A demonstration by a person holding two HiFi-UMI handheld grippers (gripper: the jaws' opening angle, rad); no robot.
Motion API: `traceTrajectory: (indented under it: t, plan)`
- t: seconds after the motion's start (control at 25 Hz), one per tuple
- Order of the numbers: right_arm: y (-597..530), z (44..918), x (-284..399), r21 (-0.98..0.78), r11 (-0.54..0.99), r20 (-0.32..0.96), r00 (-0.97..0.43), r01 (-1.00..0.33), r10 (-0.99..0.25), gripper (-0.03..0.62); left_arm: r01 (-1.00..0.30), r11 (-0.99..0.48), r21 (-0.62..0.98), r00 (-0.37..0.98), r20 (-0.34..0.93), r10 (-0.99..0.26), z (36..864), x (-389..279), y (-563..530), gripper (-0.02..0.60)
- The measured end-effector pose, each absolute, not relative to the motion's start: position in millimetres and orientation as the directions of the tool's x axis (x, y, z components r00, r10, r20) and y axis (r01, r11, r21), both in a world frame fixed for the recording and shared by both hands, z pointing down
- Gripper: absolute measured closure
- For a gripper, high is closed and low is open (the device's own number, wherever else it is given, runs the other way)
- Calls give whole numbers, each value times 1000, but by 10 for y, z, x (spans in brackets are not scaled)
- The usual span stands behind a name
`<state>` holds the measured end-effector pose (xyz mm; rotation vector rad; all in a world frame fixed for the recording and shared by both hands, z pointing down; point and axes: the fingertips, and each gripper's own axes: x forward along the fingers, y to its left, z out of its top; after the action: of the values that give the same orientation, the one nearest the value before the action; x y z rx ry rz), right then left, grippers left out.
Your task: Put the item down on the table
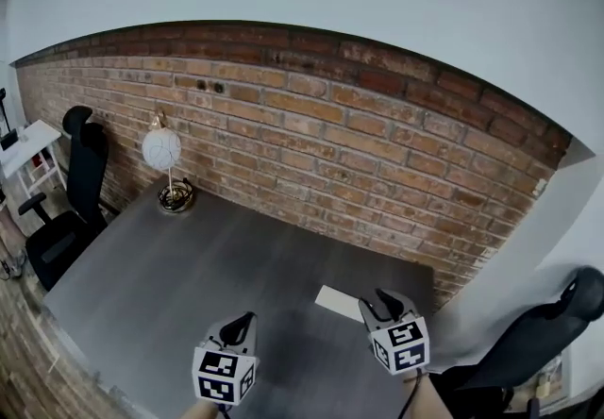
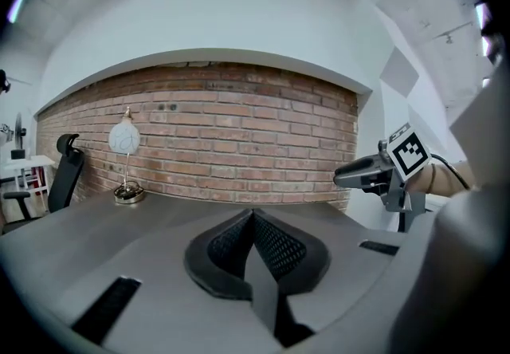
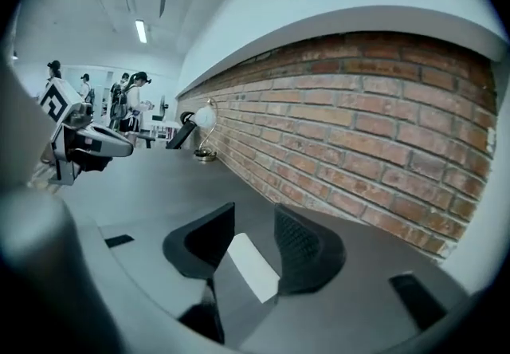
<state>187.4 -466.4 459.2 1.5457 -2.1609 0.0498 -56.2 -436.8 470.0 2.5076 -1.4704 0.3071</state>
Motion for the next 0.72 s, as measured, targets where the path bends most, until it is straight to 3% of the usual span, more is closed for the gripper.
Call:
traceTrajectory:
  t: [0.32,0.72]
  plan:
    - [-3870,4081,2298,-20,14,290,-19,-1000,-957,502,-843,-527,105,537,213,-816,4178,-402,-3974,565]
    - [-3029,3826,2349,-52,-153,271,133,-987,-953,542,-816,-566,121,579,155,-801,3821,-258,-3651,565]
